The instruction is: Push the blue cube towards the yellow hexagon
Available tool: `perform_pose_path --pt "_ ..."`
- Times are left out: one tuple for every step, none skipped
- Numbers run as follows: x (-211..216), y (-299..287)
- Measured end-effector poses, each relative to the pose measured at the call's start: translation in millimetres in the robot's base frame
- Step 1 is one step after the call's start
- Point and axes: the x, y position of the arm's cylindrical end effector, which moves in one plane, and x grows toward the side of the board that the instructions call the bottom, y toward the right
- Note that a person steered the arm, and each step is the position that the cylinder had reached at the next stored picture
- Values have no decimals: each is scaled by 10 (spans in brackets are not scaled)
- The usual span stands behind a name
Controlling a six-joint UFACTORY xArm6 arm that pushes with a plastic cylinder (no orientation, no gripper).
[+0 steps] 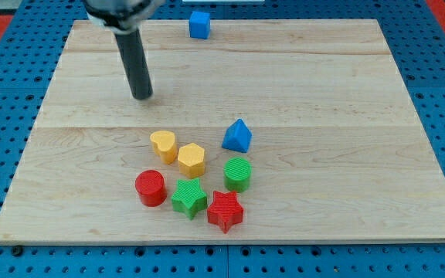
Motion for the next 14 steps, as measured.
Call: perform_pose_path --pt "-1116 -23" --pt "-1578 19" --pt "-1584 541" --pt "-1455 1899" --pt "-1514 2143" --pt "-1354 2587" --pt "-551 2294" --pt "-462 2282" --pt "-768 1719" --pt "-1143 2356" --pt "-1177 2923" --pt "-597 2864" --pt "-393 1817" --pt "297 990"
